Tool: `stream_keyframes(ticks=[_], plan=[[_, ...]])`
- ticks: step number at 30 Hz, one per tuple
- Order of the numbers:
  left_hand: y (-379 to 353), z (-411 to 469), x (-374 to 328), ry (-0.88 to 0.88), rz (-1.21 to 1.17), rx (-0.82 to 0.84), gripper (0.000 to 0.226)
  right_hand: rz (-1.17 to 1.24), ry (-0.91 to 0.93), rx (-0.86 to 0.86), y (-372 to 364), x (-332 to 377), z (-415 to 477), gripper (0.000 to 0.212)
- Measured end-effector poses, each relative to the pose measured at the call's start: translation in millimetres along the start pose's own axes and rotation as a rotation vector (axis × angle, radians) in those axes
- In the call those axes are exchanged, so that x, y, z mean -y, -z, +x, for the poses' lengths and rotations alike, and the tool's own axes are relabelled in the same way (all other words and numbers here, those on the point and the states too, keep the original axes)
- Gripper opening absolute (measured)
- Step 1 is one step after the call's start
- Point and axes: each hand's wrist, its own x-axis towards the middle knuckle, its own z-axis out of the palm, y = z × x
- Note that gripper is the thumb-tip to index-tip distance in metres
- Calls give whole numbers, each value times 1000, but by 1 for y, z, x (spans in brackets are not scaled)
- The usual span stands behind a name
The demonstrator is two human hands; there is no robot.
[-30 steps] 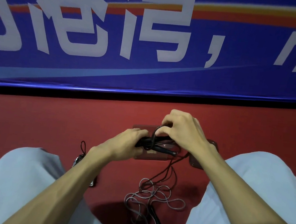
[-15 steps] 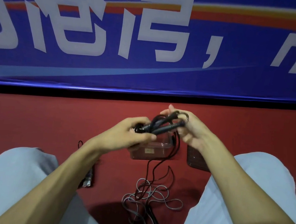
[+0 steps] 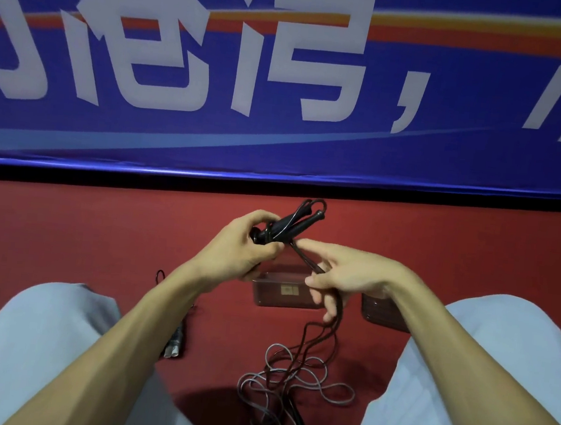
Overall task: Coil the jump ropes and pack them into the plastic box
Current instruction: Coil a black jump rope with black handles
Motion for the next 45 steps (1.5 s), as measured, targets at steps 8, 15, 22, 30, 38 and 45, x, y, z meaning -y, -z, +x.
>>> stream_keyframes(ticks=[8,15,22,30,38,45], plan=[[-1,11,21,6,250,-52,15,-685,-142,-67,-2,12,-5,28],[-5,26,40,5,748,-22,22,-845,126,-210,-7,7,-8,21],[-15,14,35,-82,831,291,28,-959,340,-362,-9,5,-7,43],[-19,-3,13,-185,815,194,37,-424,277,-718,10,-8,4,9],[-17,-10,4,-256,579,203,32,66,194,-538,23,-14,4,10],[1,-14,-10,-164,432,236,12,7,244,-390,27,-12,0,8]])
